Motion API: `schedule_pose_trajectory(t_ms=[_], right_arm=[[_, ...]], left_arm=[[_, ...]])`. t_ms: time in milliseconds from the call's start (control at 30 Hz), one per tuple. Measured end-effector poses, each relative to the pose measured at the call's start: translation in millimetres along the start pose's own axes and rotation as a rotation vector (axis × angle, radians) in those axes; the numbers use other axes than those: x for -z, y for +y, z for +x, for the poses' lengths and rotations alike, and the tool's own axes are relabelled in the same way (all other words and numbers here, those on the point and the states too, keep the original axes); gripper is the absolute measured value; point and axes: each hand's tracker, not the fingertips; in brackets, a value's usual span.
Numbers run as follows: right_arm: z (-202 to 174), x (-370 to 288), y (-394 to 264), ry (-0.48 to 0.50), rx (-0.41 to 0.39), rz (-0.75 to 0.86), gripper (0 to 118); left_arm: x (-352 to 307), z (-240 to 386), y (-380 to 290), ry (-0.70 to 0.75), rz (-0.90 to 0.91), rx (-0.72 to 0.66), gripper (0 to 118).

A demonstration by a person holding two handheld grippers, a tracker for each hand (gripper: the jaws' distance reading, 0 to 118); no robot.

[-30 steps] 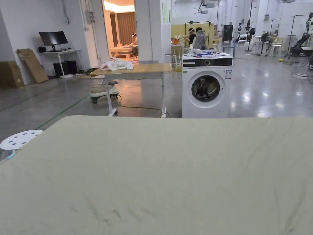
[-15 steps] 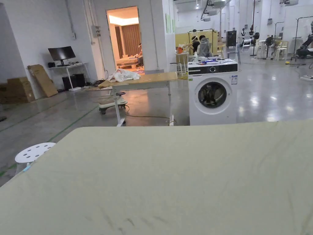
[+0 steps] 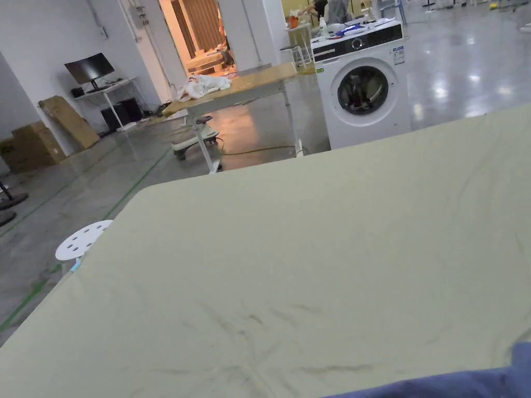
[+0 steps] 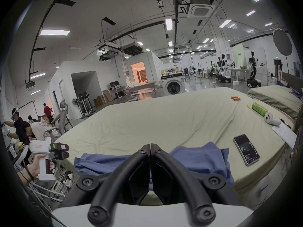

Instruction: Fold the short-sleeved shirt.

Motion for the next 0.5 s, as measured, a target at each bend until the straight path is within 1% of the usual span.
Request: schedule_pose_trajectory(t_ms=[33, 67, 100, 133, 167, 200, 233, 267, 300, 333, 400, 433, 467, 500], right_arm=[[1.3, -0.8, -1.5, -0.005, 0.001, -0.003, 0], [3.6, -1.9, -2.9, -0.01, 0.007, -0.012, 0], [5.7, -2.6, -3.8, -0.01, 0.02, -0.019, 0], [7.7, -3.5, -4.8, -0.008, 0.033, -0.024, 0], [9.2, -4.1, -5.6, -0.008, 0.041, -0.028, 0], [9.9, -5.2, -6.2, -0.015, 0.045, -0.03, 0], [10.2, -5.5, -6.8, -0.023, 0.049, -0.033, 0], [10.7, -5.2, -7.2, -0.027, 0.052, -0.037, 0], [11.4, -4.4, -7.8, -0.029, 0.058, -0.04, 0], [11.8, -4.2, -7.7, -0.028, 0.065, -0.043, 0], [11.2, -3.6, -7.6, -0.025, 0.069, -0.043, 0], [9.8, -3.8, -7.2, -0.029, 0.067, -0.041, 0], [9.4, -4.8, -6.3, -0.031, 0.064, -0.04, 0], [9.5, -5.5, -5.7, -0.03, 0.065, -0.038, 0]], left_arm=[[10.0, -13.9, 0.0, -0.012, -0.033, -0.082, 101], [19.5, -31.2, -3.0, -0.057, -0.019, -0.209, 101], [28.0, -43.6, -5.6, -0.086, -0.03, -0.3, 101], [38.7, -58.6, -4.9, -0.081, -0.044, -0.352, 101], [43.6, -63.6, -7.1, -0.109, -0.016, -0.379, 97], [43.6, -61.4, -8.7, -0.143, 0.026, -0.366, 95], [47.4, -57.2, -7.2, -0.155, 0.016, -0.369, 94], [38.7, -14.1, -5.9, -0.162, -0.011, -0.381, 89], [46.2, -9.9, -7.4, -0.164, -0.043, -0.404, 83], [52.3, -6.5, -10.8, -0.165, -0.053, -0.416, 71], [59.4, -2.7, -10.8, -0.156, -0.089, -0.44, 12], [62.1, 2.2, -13.6, -0.134, -0.086, -0.433, 6], [61.3, 6.8, -14.8, -0.117, -0.062, -0.403, 5], [58.6, 11.6, -9.3, -0.132, -0.056, -0.357, 4]])
